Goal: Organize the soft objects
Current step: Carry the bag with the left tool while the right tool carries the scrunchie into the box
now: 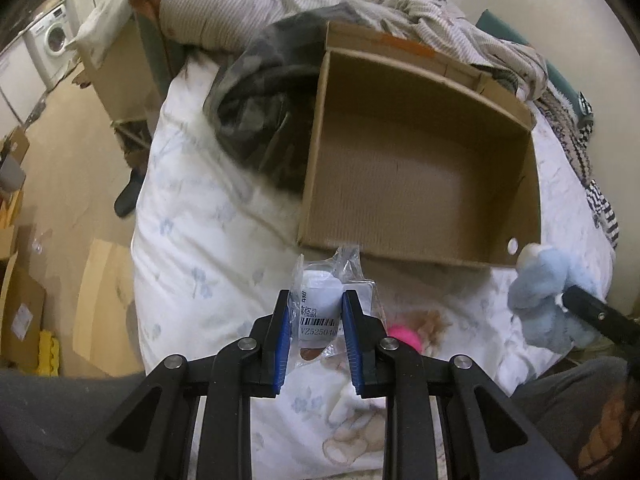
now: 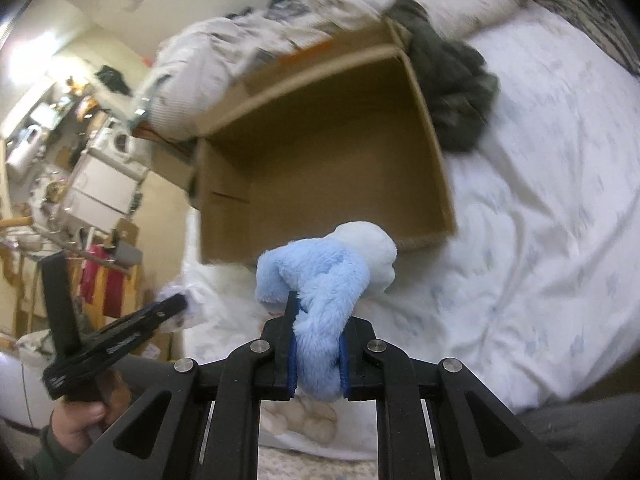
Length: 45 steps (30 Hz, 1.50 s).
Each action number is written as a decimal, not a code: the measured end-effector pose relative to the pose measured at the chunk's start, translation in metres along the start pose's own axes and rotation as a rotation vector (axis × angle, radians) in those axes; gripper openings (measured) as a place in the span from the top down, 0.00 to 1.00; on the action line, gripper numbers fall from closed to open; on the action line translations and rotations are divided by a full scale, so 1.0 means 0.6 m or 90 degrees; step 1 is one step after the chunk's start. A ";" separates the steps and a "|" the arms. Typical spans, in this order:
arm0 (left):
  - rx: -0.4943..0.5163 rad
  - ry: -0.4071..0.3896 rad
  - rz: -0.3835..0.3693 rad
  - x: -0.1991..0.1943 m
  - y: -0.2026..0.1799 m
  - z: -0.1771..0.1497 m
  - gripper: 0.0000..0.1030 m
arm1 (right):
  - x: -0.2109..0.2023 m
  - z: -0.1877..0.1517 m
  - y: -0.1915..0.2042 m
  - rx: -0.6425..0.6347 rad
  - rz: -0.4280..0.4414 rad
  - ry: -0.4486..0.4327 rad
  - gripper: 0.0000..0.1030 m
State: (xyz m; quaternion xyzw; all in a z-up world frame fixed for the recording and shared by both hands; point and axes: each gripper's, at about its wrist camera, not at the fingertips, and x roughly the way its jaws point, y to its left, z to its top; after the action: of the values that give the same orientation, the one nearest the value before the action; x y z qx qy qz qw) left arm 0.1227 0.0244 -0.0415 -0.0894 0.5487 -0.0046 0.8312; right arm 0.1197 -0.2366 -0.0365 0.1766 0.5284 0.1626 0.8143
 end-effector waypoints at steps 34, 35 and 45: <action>0.130 -0.031 0.032 0.148 -0.100 0.111 0.79 | 0.199 0.114 -0.024 -0.036 -0.025 0.065 0.84; 0.133 -0.031 0.034 0.148 -0.101 0.109 0.79 | 0.203 0.113 -0.023 -0.037 -0.028 0.070 0.84; 0.127 -0.020 0.041 0.156 -0.099 0.106 0.79 | 0.228 0.120 -0.015 -0.040 -0.052 0.092 0.83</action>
State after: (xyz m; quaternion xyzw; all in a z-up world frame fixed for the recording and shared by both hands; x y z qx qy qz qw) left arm 0.2235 -0.0350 -0.0936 0.0113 0.5350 -0.0306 0.8442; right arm 0.2399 -0.1913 -0.1233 0.1171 0.5872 0.1576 0.7852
